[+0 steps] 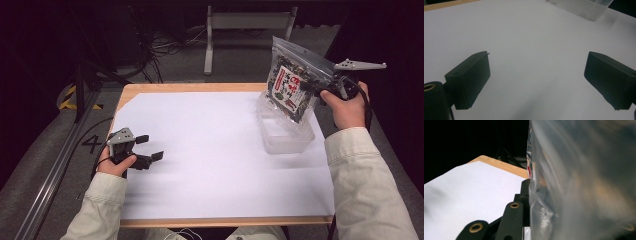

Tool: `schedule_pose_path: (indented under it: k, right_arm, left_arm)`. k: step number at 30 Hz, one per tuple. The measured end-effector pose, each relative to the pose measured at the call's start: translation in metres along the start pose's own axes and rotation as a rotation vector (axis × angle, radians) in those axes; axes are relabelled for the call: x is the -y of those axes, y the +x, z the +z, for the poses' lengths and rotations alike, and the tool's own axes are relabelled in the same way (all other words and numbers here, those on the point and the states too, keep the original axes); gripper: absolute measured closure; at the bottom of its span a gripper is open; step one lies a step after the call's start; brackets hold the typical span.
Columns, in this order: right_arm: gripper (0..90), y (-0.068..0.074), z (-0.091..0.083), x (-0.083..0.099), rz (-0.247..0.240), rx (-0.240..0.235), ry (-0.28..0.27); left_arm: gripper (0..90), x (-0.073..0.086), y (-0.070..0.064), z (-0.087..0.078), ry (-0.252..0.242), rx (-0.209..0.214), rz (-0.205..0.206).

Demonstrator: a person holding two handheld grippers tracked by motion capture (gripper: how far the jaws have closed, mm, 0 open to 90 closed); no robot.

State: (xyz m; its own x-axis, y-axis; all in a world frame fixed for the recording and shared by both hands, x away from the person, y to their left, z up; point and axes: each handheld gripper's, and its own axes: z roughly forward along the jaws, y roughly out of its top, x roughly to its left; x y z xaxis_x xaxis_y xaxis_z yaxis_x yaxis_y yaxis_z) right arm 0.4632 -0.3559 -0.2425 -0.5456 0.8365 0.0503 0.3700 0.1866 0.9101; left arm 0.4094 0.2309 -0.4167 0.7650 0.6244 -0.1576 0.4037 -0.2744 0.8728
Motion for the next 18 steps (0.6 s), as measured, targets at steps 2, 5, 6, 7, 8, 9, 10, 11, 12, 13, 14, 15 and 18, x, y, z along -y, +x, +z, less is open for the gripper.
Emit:
schedule_pose_path:
  k: [2, 5, 6, 7, 8, 9, 10, 11, 12, 13, 14, 15, 18]
  right_arm:
    - [75.9, 0.000, 0.002, 0.002, 0.000, 0.004, 0.007]
    - [75.9, -0.002, 0.003, 0.005, 0.005, 0.011, 0.004]
    - [75.9, -0.003, 0.004, 0.006, 0.007, 0.015, 0.005]
    - [75.9, -0.003, 0.004, 0.007, 0.005, 0.019, 0.008]
    - [75.9, -0.003, 0.005, 0.007, 0.002, 0.024, 0.012]
    - [75.9, -0.004, 0.005, 0.008, 0.000, 0.030, 0.014]
    - [75.9, -0.004, 0.005, 0.008, 0.000, 0.030, 0.014]
    - [75.9, -0.005, 0.006, 0.010, -0.002, 0.038, 0.025]
    - [75.9, -0.005, 0.006, 0.010, -0.002, 0.038, 0.025]
    - [75.9, -0.006, 0.008, 0.012, 0.001, 0.041, 0.033]
    - [75.9, -0.006, 0.009, 0.014, 0.001, 0.044, 0.035]
    - [75.9, -0.007, 0.010, 0.015, 0.002, 0.044, 0.037]
    - [75.9, -0.009, 0.012, 0.020, 0.005, 0.039, 0.031]
  left_arm:
    - [7.3, 0.000, 0.000, 0.000, 0.004, 0.004, -0.004]
    - [7.3, 0.000, 0.000, 0.000, 0.003, 0.003, -0.003]
    - [7.3, 0.000, 0.000, 0.000, 0.000, 0.002, -0.001]
    - [7.3, 0.000, 0.000, 0.000, 0.001, 0.003, 0.000]
    - [7.3, 0.000, 0.001, 0.000, 0.001, 0.003, 0.001]
    - [7.3, 0.000, 0.000, 0.000, 0.002, 0.005, -0.003]
    - [7.3, 0.000, 0.000, 0.000, 0.002, 0.005, -0.003]
    - [7.3, 0.000, 0.001, 0.000, 0.001, 0.003, -0.001]
    - [7.3, 0.000, 0.001, 0.000, 0.001, 0.003, -0.001]
    - [7.3, 0.000, 0.001, 0.000, 0.002, 0.003, -0.001]
    - [7.3, 0.000, 0.001, 0.000, 0.002, 0.003, -0.001]
    - [7.3, 0.000, 0.001, 0.000, 0.002, 0.003, -0.001]
    - [7.3, 0.001, 0.001, 0.000, 0.003, 0.004, -0.006]
